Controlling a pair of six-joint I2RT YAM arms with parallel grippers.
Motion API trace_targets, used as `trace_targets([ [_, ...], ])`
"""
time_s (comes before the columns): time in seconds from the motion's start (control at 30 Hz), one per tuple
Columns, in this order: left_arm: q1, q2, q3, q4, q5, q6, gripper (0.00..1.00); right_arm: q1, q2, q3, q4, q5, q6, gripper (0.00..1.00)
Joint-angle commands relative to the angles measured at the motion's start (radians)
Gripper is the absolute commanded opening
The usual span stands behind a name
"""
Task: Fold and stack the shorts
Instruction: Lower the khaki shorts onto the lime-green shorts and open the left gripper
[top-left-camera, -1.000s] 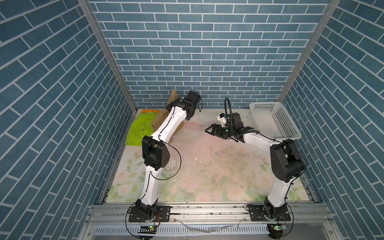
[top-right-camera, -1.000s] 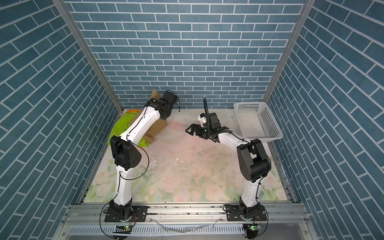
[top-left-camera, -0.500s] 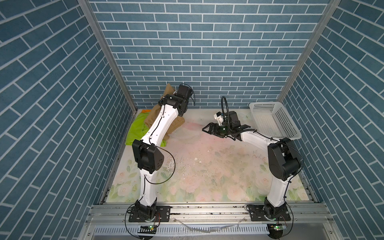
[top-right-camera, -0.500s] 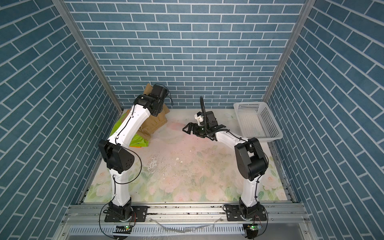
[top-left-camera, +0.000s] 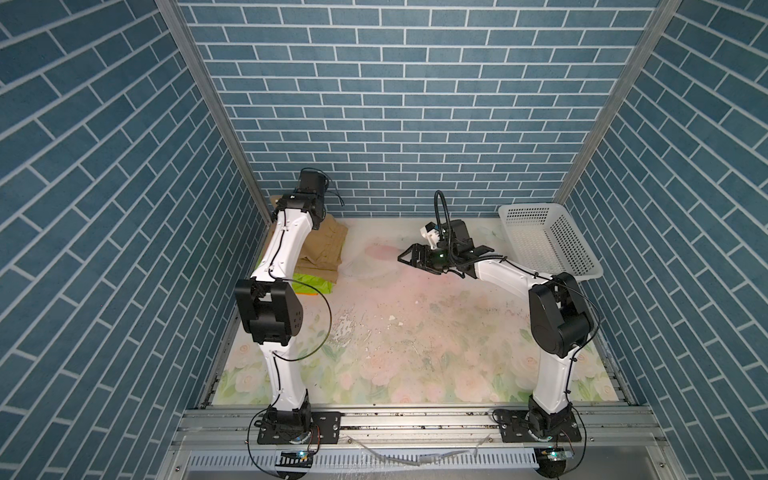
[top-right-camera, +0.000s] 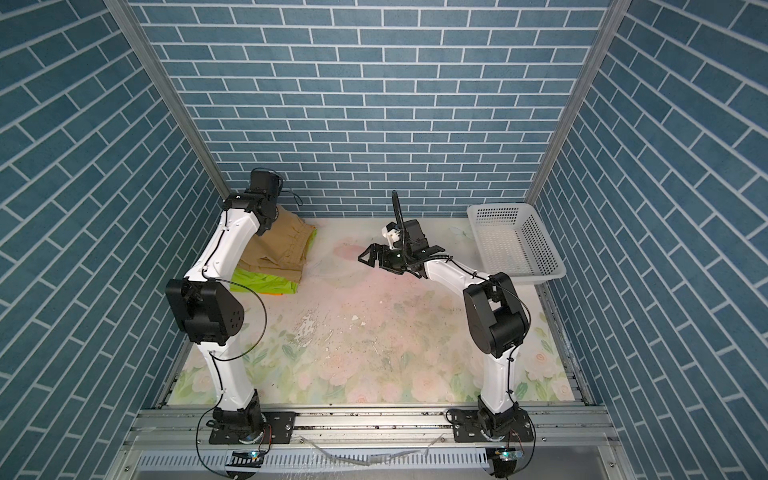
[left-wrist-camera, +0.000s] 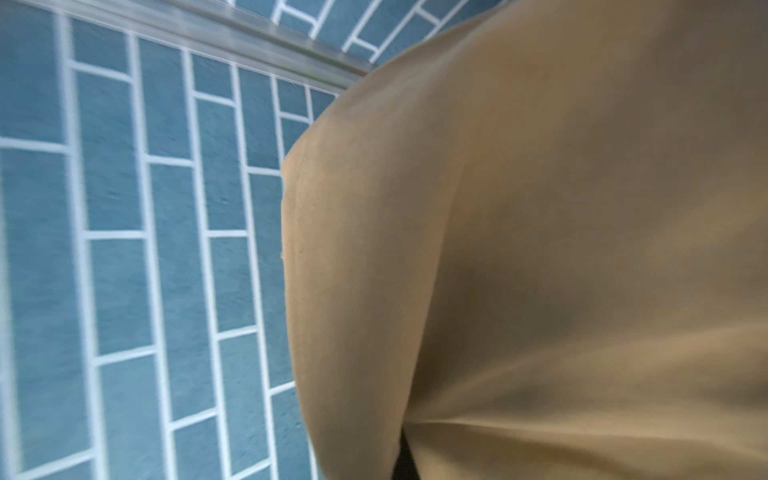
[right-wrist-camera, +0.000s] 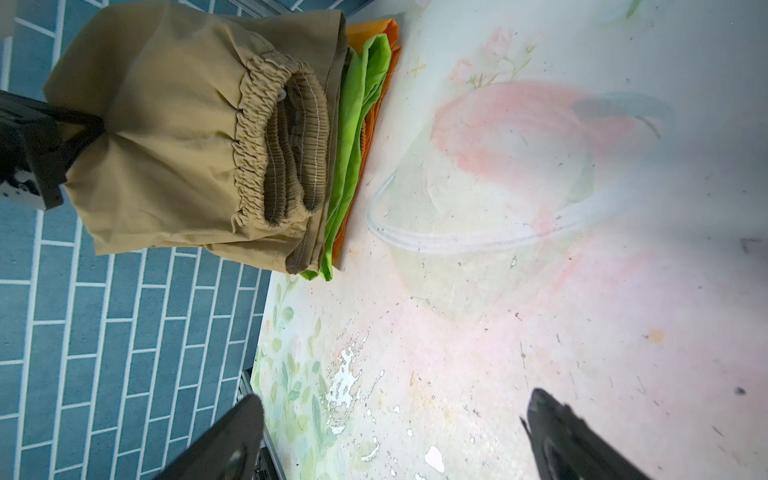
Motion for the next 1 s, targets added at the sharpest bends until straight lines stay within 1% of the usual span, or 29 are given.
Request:
trace_targets([
  [0.0,0.041,0.012,-0.017,0.087,0.069,0.025,0.0,0.027,-0.006,0.033,-0.017,0.019,-0.022,0.99],
  [0.17,0.078,0.048,-0.033,0.162,0.111,0.043,0.0,0.068,-0.031,0.049,-0.014,0.06,-0.095,0.99],
  [0.27,0.09,0.089,-0.034,0.198,0.105,0.079,0.0,0.082,-0.026,0.062,-0.014,0.065,-0.105,0.99],
  [0.37,0.111,0.135,-0.033,0.225,0.104,0.085,0.0,0.085,-0.01,0.076,-0.02,0.061,-0.099,0.99],
  [0.5,0.142,0.21,-0.022,0.244,0.057,0.078,0.0,0.086,0.005,0.082,-0.032,0.061,-0.098,0.99],
  [0.63,0.177,0.3,0.036,0.232,0.03,0.058,0.0,0.086,0.012,0.073,-0.033,0.062,-0.086,0.99],
  [0.67,0.185,0.319,0.055,0.225,0.03,0.048,0.04,0.086,0.014,0.07,-0.031,0.062,-0.081,0.99],
  [0.7,0.194,0.336,0.077,0.209,0.034,0.032,0.12,0.087,0.014,0.066,-0.031,0.061,-0.078,0.99],
  [0.77,0.206,0.365,0.153,0.123,0.074,-0.037,0.4,0.086,0.013,0.056,-0.029,0.062,-0.074,0.99],
  [0.8,0.207,0.364,0.178,0.091,0.101,-0.075,0.51,0.086,0.01,0.052,-0.032,0.065,-0.072,0.99],
  [0.87,0.206,0.331,0.192,0.062,0.178,-0.143,0.72,0.086,0.004,0.046,-0.036,0.07,-0.075,0.99],
  [0.93,0.207,0.28,0.198,0.045,0.254,-0.199,0.99,0.086,-0.003,0.04,-0.042,0.074,-0.079,0.99],
  [0.97,0.206,0.25,0.199,0.035,0.301,-0.225,1.0,0.086,-0.007,0.038,-0.046,0.077,-0.08,0.99],
])
